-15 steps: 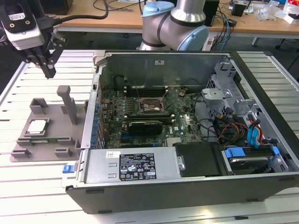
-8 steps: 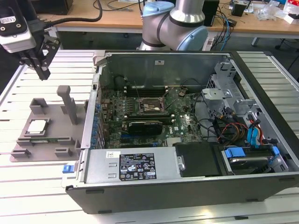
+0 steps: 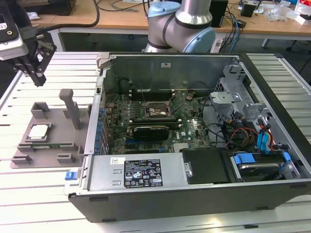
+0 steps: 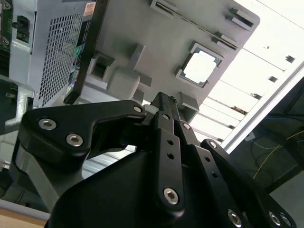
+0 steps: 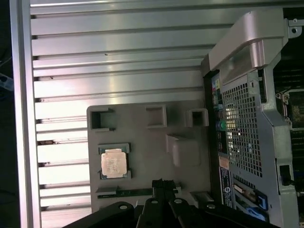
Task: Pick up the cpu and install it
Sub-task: 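Reach for the cpu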
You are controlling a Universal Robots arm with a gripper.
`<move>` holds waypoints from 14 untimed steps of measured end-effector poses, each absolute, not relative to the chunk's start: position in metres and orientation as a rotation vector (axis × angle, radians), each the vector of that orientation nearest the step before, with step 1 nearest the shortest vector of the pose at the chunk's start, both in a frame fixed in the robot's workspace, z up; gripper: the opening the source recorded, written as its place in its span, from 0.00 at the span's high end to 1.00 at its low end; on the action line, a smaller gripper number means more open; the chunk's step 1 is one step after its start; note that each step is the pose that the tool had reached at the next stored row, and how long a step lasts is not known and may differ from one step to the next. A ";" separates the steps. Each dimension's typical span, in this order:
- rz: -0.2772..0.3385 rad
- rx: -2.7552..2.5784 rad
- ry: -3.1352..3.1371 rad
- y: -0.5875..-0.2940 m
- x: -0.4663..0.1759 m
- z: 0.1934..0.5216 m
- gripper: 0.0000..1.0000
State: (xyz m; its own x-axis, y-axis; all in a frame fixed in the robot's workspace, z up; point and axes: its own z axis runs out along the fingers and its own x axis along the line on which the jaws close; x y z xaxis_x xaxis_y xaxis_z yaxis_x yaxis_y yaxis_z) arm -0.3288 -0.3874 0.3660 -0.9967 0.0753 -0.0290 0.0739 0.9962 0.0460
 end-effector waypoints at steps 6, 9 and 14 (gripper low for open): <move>0.070 0.116 3.108 -0.387 -0.341 0.350 0.89; 0.071 0.115 3.108 -0.387 -0.344 0.342 0.89; 0.071 0.115 3.108 -0.384 -0.350 0.332 0.89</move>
